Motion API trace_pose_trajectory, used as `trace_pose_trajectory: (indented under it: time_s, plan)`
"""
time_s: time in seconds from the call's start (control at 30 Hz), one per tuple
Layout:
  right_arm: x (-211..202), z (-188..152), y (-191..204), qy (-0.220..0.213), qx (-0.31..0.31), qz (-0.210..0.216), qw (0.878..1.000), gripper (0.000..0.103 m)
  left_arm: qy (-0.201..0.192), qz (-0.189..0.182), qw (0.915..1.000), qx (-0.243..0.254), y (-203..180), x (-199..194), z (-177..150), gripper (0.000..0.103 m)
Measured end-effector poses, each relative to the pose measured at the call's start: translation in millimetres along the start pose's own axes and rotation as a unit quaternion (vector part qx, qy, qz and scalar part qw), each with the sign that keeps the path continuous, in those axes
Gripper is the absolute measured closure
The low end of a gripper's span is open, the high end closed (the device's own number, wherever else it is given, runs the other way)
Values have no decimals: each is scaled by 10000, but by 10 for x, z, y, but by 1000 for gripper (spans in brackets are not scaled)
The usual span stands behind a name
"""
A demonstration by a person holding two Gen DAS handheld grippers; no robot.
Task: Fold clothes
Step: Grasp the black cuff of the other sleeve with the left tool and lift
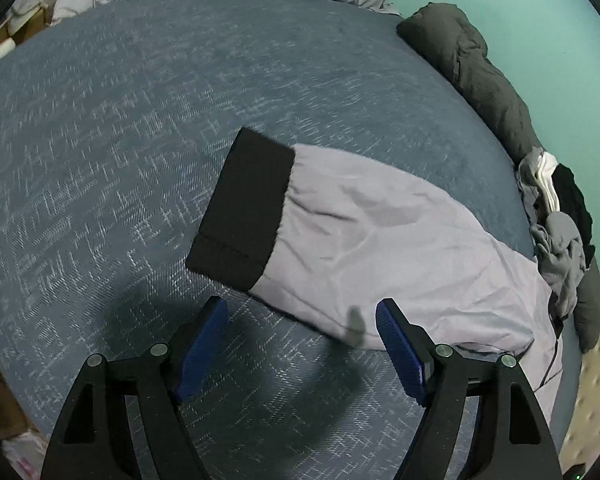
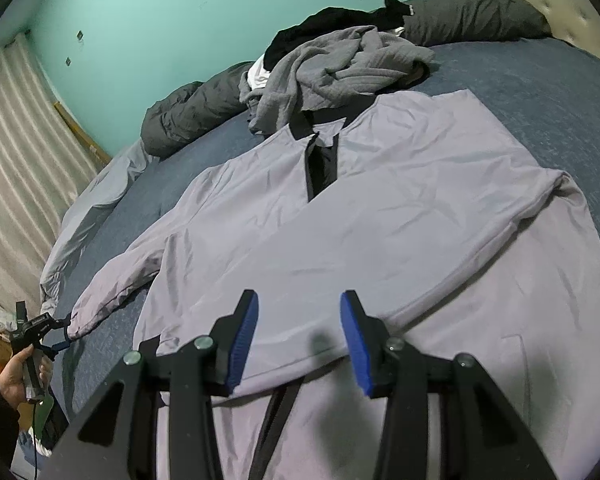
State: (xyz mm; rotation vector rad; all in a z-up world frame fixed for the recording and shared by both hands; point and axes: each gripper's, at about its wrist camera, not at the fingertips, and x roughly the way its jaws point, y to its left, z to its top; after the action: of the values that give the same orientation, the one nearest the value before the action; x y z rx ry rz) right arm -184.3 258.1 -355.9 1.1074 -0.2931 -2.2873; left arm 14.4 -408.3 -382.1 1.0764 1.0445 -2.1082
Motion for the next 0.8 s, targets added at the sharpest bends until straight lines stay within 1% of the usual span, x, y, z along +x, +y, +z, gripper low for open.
trace_pose_trajectory:
  time_s: [0.07,0.17,0.23,0.27,0.3,0.33,0.37,0.4,0.43,0.5,0.53,0.6,0.67,0.8]
  plan:
    - [8,-5,18,12,-51,-4,10000,60,-56,-61,10000,19,16,39,11,23]
    - [12,-9,-4,20,-19,-7,10000,60,-174,-247,9995,52,-8,102,56,24]
    - [15,-12,-20,24,5,-9,10000,60,-131,-302,9994,95,10,162,94,24]
    - [16,-14,-27,27,17,-10,10000,60,-146,-280,9994,137,44,172,132,30]
    - [17,-15,-35,29,29,-11,10000,60,-186,-221,9994,181,47,174,152,42]
    - [18,-17,-43,32,41,-12,10000,60,-222,-176,9994,214,51,175,173,48]
    - [20,-16,-41,29,23,-27,10000,60,-237,-191,9993,199,55,172,192,56]
    - [18,-14,-39,25,15,-27,10000,60,-252,-211,9993,191,55,167,211,62]
    - [16,-12,-37,21,9,-25,10000,60,-268,-254,9991,219,36,146,226,66]
    - [20,-9,-50,21,42,-9,10000,60,-367,-332,9981,369,-53,67,255,81]
    - [22,-6,-62,22,66,-1,10000,60,-441,-365,9972,479,-117,14,269,84]
    - [20,-3,-85,24,115,4,9999,60,-605,-443,9948,695,-284,-118,305,87]
    - [7,1,-102,16,138,0,9999,60,-744,-639,9915,851,-486,-269,351,88]
    - [-44,15,-142,-43,166,-6,9999,60,-956,-1072,9807,1324,-1129,-591,414,89]
